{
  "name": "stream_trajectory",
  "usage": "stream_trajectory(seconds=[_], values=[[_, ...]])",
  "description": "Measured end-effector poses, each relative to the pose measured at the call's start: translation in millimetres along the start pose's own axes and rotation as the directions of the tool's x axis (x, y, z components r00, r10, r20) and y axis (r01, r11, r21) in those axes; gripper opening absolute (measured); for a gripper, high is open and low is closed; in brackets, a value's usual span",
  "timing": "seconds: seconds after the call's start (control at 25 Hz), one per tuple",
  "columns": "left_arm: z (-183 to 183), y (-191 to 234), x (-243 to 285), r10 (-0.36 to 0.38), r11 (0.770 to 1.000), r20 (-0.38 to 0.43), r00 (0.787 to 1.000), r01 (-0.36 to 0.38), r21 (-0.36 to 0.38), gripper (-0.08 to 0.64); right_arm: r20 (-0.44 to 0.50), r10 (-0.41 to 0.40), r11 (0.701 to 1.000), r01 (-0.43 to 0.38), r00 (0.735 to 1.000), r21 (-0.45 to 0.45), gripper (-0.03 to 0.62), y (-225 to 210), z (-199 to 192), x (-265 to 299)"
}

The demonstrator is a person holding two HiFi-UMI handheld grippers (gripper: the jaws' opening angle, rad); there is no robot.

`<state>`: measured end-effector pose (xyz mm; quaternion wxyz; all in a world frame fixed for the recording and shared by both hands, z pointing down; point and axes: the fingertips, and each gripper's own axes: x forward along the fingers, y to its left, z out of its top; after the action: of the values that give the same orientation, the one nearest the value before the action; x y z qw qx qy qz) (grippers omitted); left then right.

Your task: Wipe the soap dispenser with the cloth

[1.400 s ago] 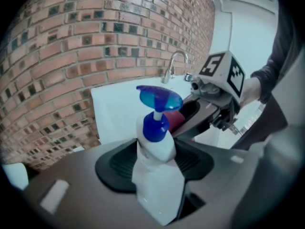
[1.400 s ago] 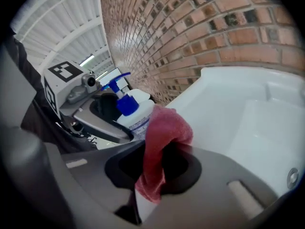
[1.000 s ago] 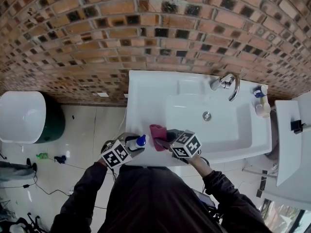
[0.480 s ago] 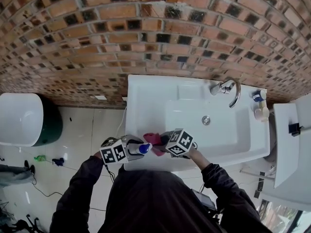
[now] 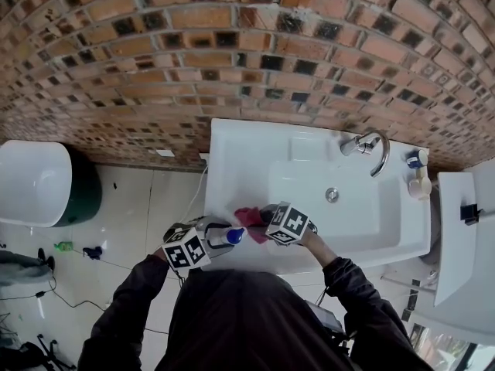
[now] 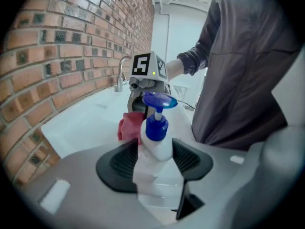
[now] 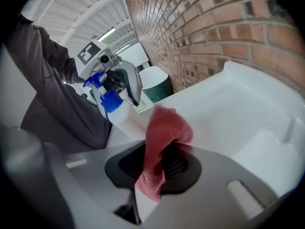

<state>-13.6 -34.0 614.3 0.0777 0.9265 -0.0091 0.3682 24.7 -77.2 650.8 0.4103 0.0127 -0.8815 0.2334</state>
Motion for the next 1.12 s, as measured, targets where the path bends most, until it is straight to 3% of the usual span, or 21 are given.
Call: stream_trajectory(seconds=[0.2, 0.4, 0.48, 0.68, 0.8, 0.96, 1.12], values=[[-1, 3, -17, 0.14, 0.985, 0.017, 0.99, -0.137, -0.107, 0.235, 0.109, 0.015, 0.998, -0.009, 0.994, -0.054, 0.069, 0, 29, -29], [-4, 3, -19, 0.266, 0.928, 0.013, 0.964, -0.253, -0.274, 0.228, 0.143, 0.028, 0.994, -0.013, 0.989, -0.105, 0.069, 6, 42, -31], [-6, 1, -16, 0.292, 0.915, -0.01, 0.956, -0.282, -0.288, 0.218, 0.138, 0.031, 0.992, -0.014, 0.99, -0.123, 0.069, 10, 42, -26], [-13, -1, -14, 0.319, 0.908, -0.079, 0.944, -0.329, -0.259, 0.207, 0.123, 0.069, 0.984, -0.047, 0.99, -0.17, 0.066, 30, 38, -22], [-17, 9, -20, 0.371, 0.877, -0.091, 0.924, -0.381, -0.292, 0.188, 0.104, 0.086, 0.982, -0.066, 0.991, -0.178, 0.067, 41, 31, -22], [-18, 20, -21, 0.41, 0.853, -0.088, 0.908, -0.416, -0.316, 0.089, 0.116, 0.106, 0.983, -0.087, 0.988, -0.161, 0.067, 57, 24, -20], [-21, 23, -22, 0.417, 0.841, -0.093, 0.904, -0.423, -0.337, 0.094, 0.148, 0.087, 0.993, -0.075, 0.985, -0.086, 0.067, 57, 21, -20]])
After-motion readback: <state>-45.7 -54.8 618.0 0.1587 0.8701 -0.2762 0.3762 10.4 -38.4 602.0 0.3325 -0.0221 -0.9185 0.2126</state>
